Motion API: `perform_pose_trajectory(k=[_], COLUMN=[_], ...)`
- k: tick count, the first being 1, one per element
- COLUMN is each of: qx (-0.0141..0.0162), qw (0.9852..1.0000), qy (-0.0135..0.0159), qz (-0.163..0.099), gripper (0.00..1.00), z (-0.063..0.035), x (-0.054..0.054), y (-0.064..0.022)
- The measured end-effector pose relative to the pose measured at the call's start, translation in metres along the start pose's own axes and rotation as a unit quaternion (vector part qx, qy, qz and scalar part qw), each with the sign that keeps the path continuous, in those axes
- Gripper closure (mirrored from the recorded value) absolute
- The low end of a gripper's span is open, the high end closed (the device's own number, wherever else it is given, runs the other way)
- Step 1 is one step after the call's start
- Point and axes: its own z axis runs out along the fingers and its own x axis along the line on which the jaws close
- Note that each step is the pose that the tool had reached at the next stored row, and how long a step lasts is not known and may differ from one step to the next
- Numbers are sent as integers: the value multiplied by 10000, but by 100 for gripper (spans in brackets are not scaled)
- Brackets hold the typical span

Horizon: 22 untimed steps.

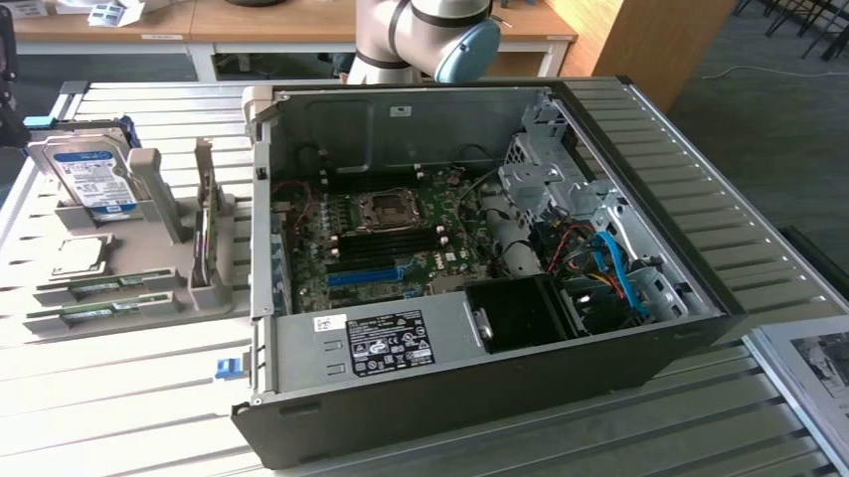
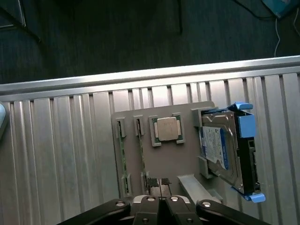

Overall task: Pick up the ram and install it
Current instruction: 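Pick up the ram and move it above insertion slot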

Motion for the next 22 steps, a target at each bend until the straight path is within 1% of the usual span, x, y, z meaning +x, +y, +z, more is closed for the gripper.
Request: perform_pose_trajectory(k=[4, 9, 22], qx=[-5, -10, -14], qw=[9998, 9990, 9979], qy=[9, 20, 29], qz=[-205, -449, -639], gripper=[90, 90, 90], z=[0, 1, 0], x=[0, 0, 0], y=[0, 0, 0])
